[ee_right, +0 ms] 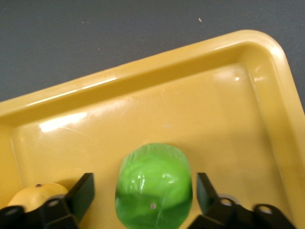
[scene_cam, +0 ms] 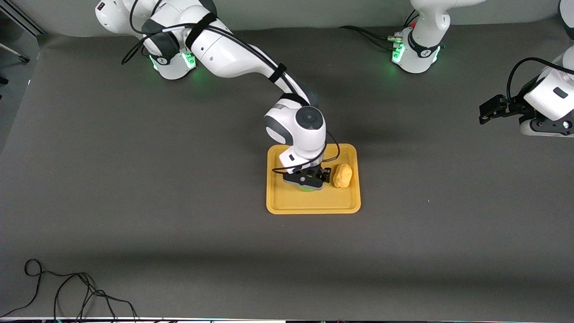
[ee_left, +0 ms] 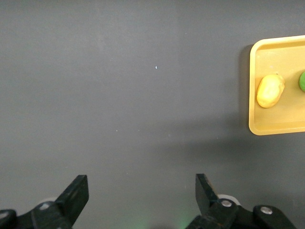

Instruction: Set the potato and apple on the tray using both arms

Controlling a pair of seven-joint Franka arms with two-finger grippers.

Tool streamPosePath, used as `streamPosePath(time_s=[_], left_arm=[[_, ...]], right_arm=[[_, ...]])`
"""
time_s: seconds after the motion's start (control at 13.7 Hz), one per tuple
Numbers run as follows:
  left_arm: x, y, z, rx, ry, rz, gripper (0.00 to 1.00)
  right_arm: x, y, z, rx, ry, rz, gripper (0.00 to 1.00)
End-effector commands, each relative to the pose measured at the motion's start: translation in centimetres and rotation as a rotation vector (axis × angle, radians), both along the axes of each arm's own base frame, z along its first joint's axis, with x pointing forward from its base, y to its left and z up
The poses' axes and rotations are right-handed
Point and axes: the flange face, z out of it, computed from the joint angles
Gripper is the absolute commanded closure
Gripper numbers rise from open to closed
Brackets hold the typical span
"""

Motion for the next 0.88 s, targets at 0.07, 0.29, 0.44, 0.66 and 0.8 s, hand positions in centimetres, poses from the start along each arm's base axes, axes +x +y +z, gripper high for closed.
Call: streamPosePath(time_s=[0.07, 0.29, 0.44, 0.66, 0.8], left_arm=[[0.8, 0.6, 0.7, 0.021, -0.046, -0.023, 0.00], [0.8, 0.8, 0.7, 0.037, -0.046, -0.028, 0.00], [0.7, 0.7, 0.5, 0.033, -0.036, -0.032, 0.00], [0.5, 1.1, 0.1, 0.030, -0.012, -0.026, 0.00], [0.5, 1.2, 0.1, 0.029, -0.014, -0.026, 0.00]], right_arm=[[-0.4, -0.5, 8.8, -0.030, 0.002, -0.034, 0.00], [-1.3, -2.3, 17.8, -0.055, 0.021, -0.057, 0.00], [-1.2, -5.1, 22.8, -0.088, 0.034, -0.040, 0.00], [0.1, -12.9, 29.3, -0.130, 0.106, 0.054, 0.00], [1.2, -21.0, 33.0, -0.089, 0.148, 0.097, 0.00]])
